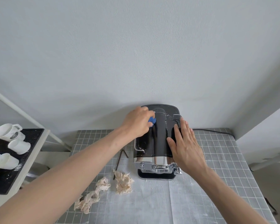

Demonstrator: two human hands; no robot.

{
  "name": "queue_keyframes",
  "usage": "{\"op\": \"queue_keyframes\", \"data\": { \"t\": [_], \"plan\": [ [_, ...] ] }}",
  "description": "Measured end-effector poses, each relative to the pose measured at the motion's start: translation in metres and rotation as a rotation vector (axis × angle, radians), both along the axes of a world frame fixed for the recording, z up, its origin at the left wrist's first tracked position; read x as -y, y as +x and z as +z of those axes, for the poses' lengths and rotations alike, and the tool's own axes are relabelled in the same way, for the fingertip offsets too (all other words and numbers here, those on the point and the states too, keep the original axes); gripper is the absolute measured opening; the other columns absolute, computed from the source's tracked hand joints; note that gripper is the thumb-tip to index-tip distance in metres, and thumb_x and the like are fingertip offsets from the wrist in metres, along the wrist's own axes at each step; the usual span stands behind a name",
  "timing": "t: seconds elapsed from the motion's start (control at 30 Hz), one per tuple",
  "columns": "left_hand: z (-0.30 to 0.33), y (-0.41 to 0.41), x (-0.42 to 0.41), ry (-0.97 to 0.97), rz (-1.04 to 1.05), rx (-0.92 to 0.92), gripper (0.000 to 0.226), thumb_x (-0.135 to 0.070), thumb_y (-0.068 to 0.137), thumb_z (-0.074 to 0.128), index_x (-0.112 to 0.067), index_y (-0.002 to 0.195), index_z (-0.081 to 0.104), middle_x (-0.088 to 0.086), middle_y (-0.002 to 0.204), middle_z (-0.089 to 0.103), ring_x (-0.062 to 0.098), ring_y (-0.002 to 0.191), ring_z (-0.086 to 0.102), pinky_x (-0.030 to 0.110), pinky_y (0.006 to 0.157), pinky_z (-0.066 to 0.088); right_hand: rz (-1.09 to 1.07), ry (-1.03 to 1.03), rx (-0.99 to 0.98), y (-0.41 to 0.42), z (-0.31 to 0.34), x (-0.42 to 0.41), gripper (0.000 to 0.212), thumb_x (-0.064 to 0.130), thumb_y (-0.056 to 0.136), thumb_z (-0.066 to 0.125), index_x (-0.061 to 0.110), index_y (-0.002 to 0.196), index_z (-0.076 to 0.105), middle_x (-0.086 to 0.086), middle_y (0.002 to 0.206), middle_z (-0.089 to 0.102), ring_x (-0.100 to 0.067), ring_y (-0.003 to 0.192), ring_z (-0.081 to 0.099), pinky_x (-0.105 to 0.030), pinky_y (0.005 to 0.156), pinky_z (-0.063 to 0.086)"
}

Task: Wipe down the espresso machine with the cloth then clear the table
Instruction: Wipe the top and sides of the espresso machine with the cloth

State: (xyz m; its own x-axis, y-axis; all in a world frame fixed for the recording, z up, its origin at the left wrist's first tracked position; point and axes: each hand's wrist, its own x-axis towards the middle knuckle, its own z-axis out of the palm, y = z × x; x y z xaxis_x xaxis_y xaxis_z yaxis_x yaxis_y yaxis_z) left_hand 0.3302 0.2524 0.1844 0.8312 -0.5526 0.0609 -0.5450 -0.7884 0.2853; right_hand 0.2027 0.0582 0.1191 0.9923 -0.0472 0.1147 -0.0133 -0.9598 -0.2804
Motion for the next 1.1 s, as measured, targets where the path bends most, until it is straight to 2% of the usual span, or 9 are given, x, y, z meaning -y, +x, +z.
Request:
{"op": "queue_keyframes", "data": {
  "t": [0.17, 0.27, 0.37, 0.43, 0.63, 0.8, 0.87, 0.97, 1.1],
  "plan": [
    [0.001, -0.013, -0.013, -0.049, -0.032, -0.073, 0.028, -0.033, 0.09, 0.077, -0.026, 0.117, 0.073, -0.001, 0.107, 0.066, 0.023, 0.105, 0.057, 0.041, 0.089, 0.049, -0.005, 0.008, -0.002, 0.0, 0.0, -0.001, 0.064, 0.047, 0.109, 0.024, 0.006, 0.158, 0.023, -0.012, 0.17, -0.008, -0.022, 0.157, -0.009, -0.042, 0.128, 0.007],
    [0.01, -0.043, -0.024, -0.031, -0.123, -0.172, 0.028, -0.037, 0.087, 0.079, -0.031, 0.115, 0.075, -0.007, 0.107, 0.067, 0.015, 0.103, 0.056, 0.034, 0.091, 0.047, -0.009, 0.012, -0.007, 0.001, 0.0, -0.001, 0.064, 0.047, 0.109, 0.024, 0.006, 0.158, 0.023, -0.011, 0.17, -0.009, -0.022, 0.157, -0.009, -0.042, 0.128, 0.007],
    [0.014, -0.069, -0.036, -0.008, -0.226, -0.204, 0.03, -0.034, 0.092, 0.073, -0.033, 0.122, 0.073, -0.011, 0.117, 0.067, 0.011, 0.107, 0.053, 0.026, 0.095, 0.043, -0.014, 0.007, -0.003, 0.001, 0.0, -0.002, 0.065, 0.047, 0.109, 0.024, 0.005, 0.158, 0.023, -0.011, 0.17, -0.009, -0.022, 0.157, -0.008, -0.042, 0.128, 0.007],
    [0.013, -0.071, -0.037, -0.01, -0.244, -0.197, 0.03, -0.028, 0.093, 0.071, -0.032, 0.123, 0.073, -0.011, 0.117, 0.067, 0.011, 0.109, 0.052, 0.028, 0.096, 0.045, -0.013, 0.007, -0.005, 0.0, -0.001, -0.002, 0.066, 0.048, 0.109, 0.022, 0.005, 0.159, 0.022, -0.011, 0.17, -0.009, -0.022, 0.157, -0.008, -0.041, 0.128, 0.007],
    [0.006, -0.04, -0.016, -0.004, -0.111, -0.056, 0.028, -0.022, 0.096, 0.066, -0.025, 0.124, 0.071, -0.002, 0.112, 0.069, 0.021, 0.111, 0.052, 0.042, 0.089, 0.052, 0.0, 0.019, -0.007, 0.001, -0.001, 0.0, 0.065, 0.047, 0.11, 0.021, 0.005, 0.159, 0.02, -0.012, 0.17, -0.009, -0.021, 0.157, -0.01, -0.043, 0.128, 0.009],
    [0.003, -0.006, 0.012, 0.121, 0.015, 0.126, 0.027, -0.019, 0.096, 0.064, -0.017, 0.123, 0.063, 0.001, 0.108, 0.062, 0.025, 0.112, 0.049, 0.037, 0.073, 0.052, 0.001, 0.026, -0.002, -0.001, 0.001, -0.001, 0.066, 0.047, 0.11, 0.022, 0.004, 0.16, 0.018, -0.012, 0.17, -0.008, -0.021, 0.157, -0.009, -0.043, 0.128, 0.009],
    [-0.001, -0.002, 0.018, 0.108, 0.025, 0.142, 0.03, -0.016, 0.093, 0.066, -0.016, 0.122, 0.06, 0.003, 0.108, 0.062, 0.027, 0.114, 0.049, 0.037, 0.073, 0.052, -0.002, 0.022, 0.003, -0.001, 0.001, 0.0, 0.068, 0.048, 0.109, 0.017, 0.003, 0.16, 0.015, -0.013, 0.17, -0.008, -0.021, 0.157, -0.01, -0.043, 0.128, 0.008],
    [0.003, 0.003, 0.01, 0.007, -0.032, 0.078, 0.035, -0.02, 0.09, 0.072, -0.017, 0.123, 0.061, 0.001, 0.113, 0.067, 0.025, 0.114, 0.051, 0.041, 0.081, 0.052, -0.006, 0.016, 0.012, -0.002, -0.001, -0.001, 0.071, 0.049, 0.108, 0.013, 0.002, 0.16, 0.007, -0.013, 0.17, -0.009, -0.02, 0.157, -0.011, -0.043, 0.128, 0.009],
    [0.014, -0.003, 0.017, -0.09, -0.237, -0.052, 0.031, -0.022, 0.083, 0.079, -0.022, 0.114, 0.073, -0.004, 0.104, 0.073, 0.019, 0.101, 0.054, 0.035, 0.084, 0.048, -0.031, 0.018, 0.03, -0.002, -0.005, -0.001, 0.071, 0.047, 0.107, 0.014, 0.0, 0.16, 0.003, -0.016, 0.169, -0.008, -0.022, 0.157, -0.01, -0.043, 0.128, 0.009]
  ]
}}
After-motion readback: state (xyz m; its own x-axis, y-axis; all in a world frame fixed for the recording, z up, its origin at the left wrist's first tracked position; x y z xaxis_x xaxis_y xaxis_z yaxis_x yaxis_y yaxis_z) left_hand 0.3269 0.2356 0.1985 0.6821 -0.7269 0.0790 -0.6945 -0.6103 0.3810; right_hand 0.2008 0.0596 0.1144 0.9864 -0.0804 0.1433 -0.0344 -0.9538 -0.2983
